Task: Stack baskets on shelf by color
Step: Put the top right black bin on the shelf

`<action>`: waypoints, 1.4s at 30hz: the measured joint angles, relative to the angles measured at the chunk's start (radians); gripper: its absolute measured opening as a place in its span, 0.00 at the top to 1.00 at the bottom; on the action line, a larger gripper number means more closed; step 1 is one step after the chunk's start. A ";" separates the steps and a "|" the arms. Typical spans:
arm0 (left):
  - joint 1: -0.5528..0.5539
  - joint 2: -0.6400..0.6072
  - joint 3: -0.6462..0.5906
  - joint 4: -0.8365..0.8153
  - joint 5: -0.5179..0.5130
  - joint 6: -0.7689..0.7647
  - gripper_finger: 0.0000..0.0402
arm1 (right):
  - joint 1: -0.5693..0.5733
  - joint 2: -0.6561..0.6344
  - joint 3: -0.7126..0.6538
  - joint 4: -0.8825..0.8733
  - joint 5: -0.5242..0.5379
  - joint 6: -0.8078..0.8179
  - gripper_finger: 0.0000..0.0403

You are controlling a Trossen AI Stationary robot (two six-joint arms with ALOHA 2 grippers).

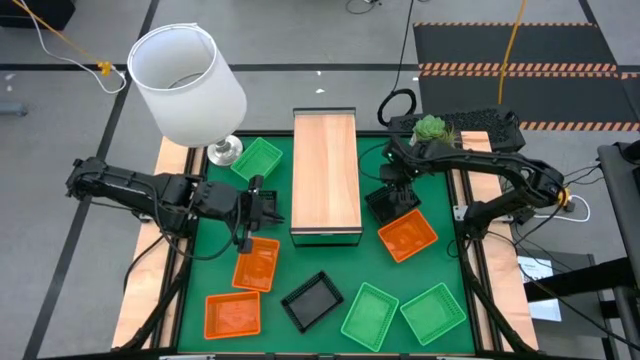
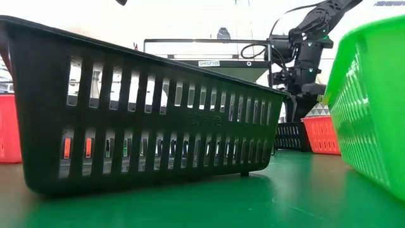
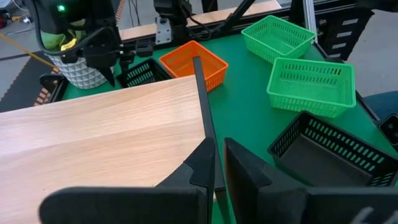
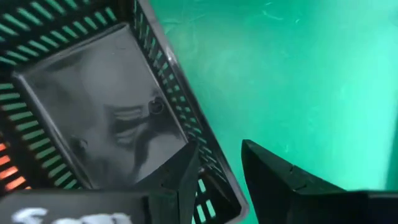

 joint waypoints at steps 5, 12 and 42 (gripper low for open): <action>0.000 0.000 0.000 0.000 0.000 0.000 0.91 | 0.000 0.000 -0.021 0.028 0.002 -0.030 0.71; 0.000 0.000 0.000 0.011 0.000 0.000 0.91 | 0.000 0.000 -0.024 0.027 0.003 -0.051 0.83; -0.003 0.000 -0.001 0.022 0.000 0.010 0.91 | 0.000 0.028 -0.025 0.059 0.008 0.055 0.73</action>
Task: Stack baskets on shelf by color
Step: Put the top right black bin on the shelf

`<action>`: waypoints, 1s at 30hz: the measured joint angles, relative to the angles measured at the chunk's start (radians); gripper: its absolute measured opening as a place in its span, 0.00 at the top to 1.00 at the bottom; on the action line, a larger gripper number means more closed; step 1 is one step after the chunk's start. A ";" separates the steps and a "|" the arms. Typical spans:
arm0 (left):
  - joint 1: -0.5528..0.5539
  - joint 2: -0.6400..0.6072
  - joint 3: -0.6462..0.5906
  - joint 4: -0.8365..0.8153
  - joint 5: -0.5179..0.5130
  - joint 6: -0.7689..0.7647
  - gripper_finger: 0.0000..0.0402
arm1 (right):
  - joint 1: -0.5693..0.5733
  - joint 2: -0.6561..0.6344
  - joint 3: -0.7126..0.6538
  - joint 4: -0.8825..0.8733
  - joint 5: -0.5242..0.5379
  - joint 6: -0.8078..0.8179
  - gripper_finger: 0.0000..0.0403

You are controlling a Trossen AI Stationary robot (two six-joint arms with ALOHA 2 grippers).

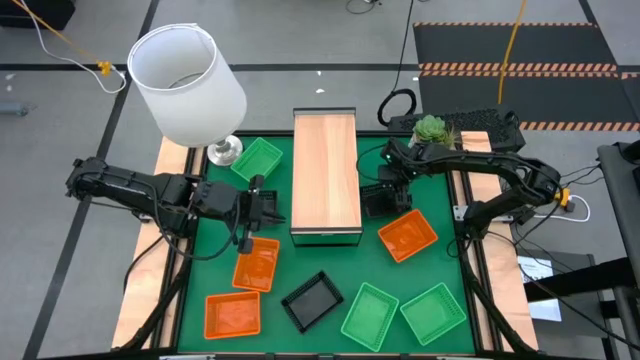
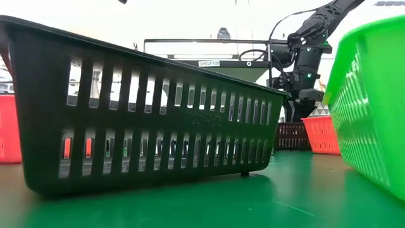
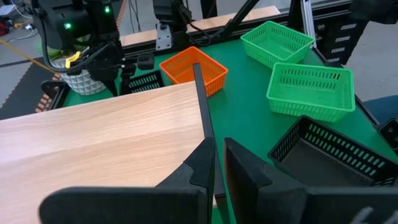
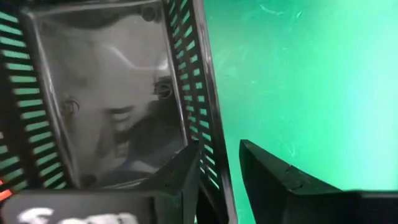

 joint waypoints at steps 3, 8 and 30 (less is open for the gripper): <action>0.000 0.000 0.000 0.002 0.000 0.000 0.91 | 0.000 0.000 0.000 0.000 0.000 0.003 0.75; 0.000 0.000 0.000 0.002 0.000 0.000 0.91 | 0.000 0.000 0.000 0.000 0.004 0.003 0.85; -0.007 0.000 0.000 0.001 0.000 -0.007 0.91 | 0.107 -0.004 0.425 -0.539 0.393 0.302 0.98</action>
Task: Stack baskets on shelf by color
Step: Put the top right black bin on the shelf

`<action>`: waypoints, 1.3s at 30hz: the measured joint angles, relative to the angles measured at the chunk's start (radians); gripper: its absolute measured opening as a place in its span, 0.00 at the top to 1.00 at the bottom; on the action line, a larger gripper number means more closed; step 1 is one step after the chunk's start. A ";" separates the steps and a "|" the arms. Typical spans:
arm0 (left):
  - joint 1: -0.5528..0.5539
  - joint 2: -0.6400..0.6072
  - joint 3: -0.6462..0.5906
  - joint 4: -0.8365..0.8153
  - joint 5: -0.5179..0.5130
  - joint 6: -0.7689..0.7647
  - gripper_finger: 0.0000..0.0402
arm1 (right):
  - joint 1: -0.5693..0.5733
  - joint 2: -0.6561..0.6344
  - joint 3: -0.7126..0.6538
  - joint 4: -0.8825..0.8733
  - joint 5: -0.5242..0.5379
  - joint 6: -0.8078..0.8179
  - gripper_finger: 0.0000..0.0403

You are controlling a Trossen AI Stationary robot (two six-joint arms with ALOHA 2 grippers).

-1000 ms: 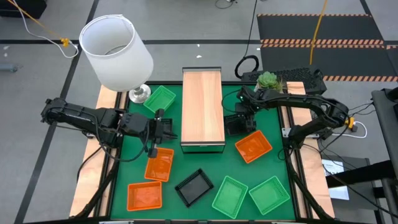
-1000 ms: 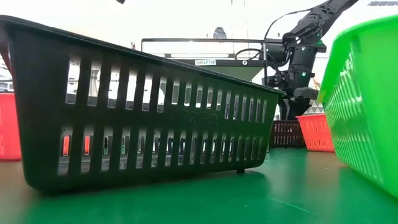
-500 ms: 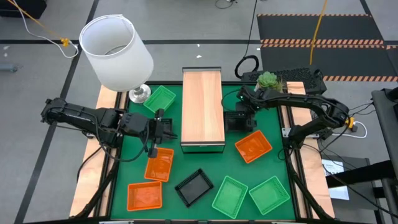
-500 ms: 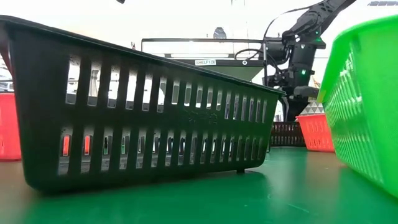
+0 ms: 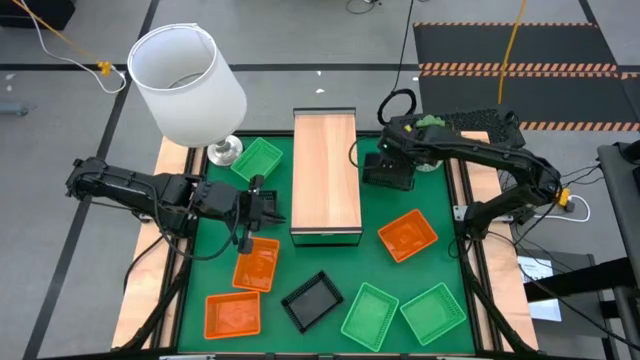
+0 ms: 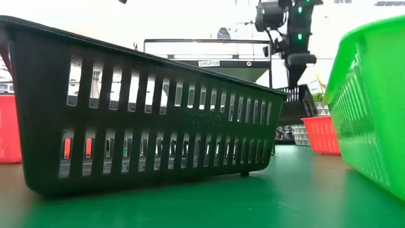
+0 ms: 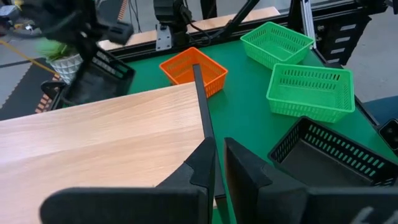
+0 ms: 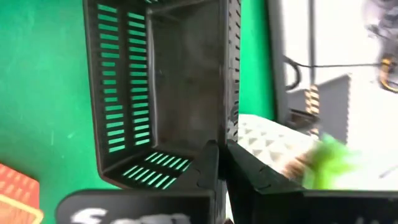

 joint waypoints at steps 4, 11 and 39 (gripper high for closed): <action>-0.020 0.000 0.000 -0.001 0.001 0.007 0.91 | 0.041 0.000 0.095 -0.074 0.101 0.076 0.99; -0.068 0.000 0.000 -0.002 0.001 0.019 0.91 | 0.080 0.000 0.230 -0.125 0.209 0.104 0.99; -0.083 0.000 0.000 -0.045 0.000 0.108 0.91 | -0.107 0.231 0.851 0.186 -0.398 -0.363 0.99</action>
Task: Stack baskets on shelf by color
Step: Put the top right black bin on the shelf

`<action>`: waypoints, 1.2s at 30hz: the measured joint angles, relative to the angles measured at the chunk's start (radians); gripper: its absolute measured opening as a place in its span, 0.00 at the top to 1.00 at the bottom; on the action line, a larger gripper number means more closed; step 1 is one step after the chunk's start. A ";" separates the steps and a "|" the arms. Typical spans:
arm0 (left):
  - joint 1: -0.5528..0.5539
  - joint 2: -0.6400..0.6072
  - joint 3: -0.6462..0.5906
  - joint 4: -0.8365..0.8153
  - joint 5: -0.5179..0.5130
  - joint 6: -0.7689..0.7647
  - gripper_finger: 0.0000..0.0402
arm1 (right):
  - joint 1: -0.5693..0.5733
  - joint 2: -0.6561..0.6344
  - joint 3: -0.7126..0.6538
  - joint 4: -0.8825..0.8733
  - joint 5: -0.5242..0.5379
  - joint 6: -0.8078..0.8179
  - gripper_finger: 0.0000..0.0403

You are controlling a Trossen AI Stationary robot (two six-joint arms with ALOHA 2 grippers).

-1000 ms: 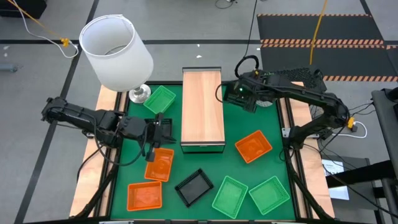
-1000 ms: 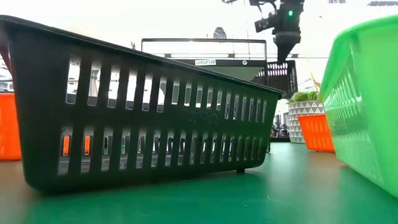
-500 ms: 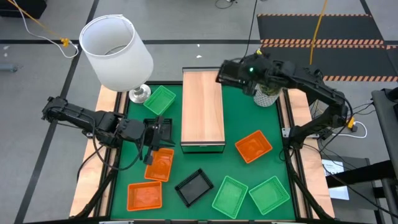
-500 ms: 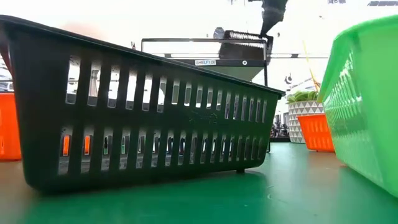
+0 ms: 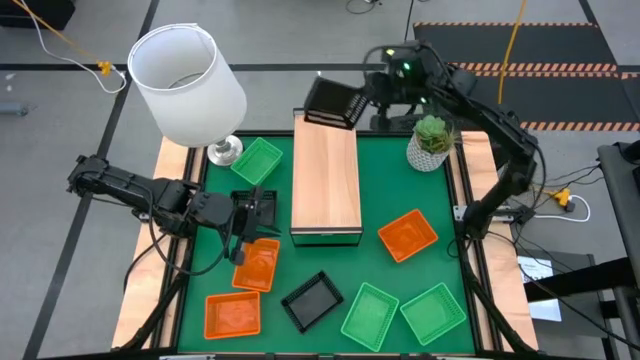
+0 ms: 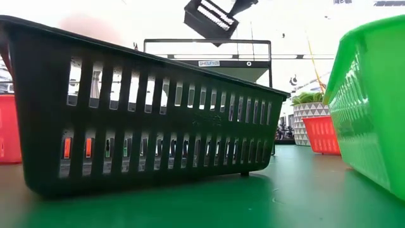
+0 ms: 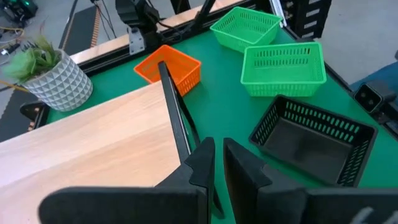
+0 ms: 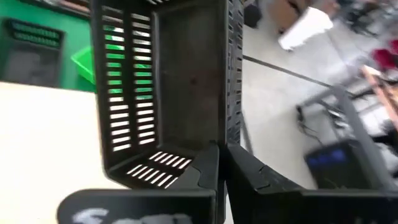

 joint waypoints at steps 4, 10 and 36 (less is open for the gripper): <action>0.000 0.000 0.000 -0.002 0.000 -0.002 0.91 | -0.042 0.114 0.138 -0.029 -0.171 0.002 0.99; 0.000 0.000 0.000 -0.002 0.000 -0.002 0.91 | -0.128 0.231 0.210 -0.031 -0.421 0.011 0.99; 0.002 0.000 0.000 0.023 0.000 0.030 0.91 | -0.331 0.493 0.210 -0.317 -0.762 0.004 0.99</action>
